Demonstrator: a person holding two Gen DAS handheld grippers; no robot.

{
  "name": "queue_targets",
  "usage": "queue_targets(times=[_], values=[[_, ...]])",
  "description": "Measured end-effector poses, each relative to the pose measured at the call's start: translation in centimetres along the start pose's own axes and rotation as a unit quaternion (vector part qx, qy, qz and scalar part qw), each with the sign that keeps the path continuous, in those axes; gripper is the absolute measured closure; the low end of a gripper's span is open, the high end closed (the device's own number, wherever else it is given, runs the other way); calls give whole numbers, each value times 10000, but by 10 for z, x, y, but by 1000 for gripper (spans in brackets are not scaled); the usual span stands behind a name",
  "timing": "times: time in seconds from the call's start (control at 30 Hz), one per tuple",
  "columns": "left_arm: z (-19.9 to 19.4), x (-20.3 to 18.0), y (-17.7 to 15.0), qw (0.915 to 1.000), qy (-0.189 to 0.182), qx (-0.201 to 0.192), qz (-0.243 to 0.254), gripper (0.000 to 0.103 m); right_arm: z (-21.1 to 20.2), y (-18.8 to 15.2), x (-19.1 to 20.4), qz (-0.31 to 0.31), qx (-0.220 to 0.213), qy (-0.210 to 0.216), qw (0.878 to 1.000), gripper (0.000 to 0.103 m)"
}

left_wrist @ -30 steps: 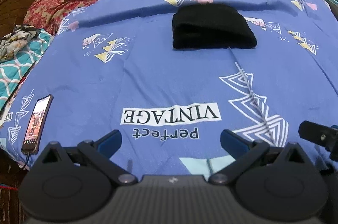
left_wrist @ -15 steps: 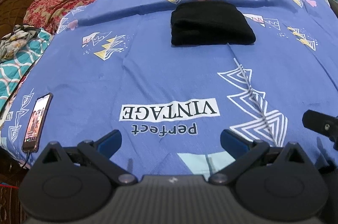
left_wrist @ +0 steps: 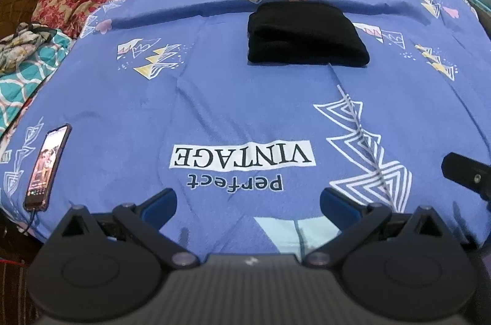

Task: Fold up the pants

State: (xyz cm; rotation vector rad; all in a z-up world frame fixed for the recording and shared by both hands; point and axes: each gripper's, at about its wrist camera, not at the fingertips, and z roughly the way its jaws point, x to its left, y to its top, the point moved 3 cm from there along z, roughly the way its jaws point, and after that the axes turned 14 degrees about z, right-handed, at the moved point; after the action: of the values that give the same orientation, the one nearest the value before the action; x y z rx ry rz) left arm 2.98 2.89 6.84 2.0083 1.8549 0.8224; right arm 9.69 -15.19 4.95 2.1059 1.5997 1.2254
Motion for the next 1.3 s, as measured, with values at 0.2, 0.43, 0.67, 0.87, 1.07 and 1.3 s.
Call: queue_targets(times=[0.2, 0.43, 0.67, 0.87, 1.07, 1.3], values=[[-1, 4, -1, 9999, -126, -52, -68, 0, -8, 5, 6, -128, -224, -6, 9997, 8], [-2, 9, -3, 9997, -199, -65, -92, 0, -16, 6, 17, -248, -397, -49, 9989, 8], [0, 12, -7, 9995, -277, -28, -135, 0, -13, 2, 23, -236, -347, -95, 9991, 8], [1, 13, -9, 9996, -229, 40, -161, 0, -6, -4, 24, -100, -124, -136, 9998, 8], [4, 7, -10, 9998, -138, 168, -25, 0, -6, -4, 19, 28, -70, -81, 9999, 8], [5, -3, -10, 9993, 161, 254, 231, 0, -8, 1, 3, 263, -95, 17, 9996, 8]])
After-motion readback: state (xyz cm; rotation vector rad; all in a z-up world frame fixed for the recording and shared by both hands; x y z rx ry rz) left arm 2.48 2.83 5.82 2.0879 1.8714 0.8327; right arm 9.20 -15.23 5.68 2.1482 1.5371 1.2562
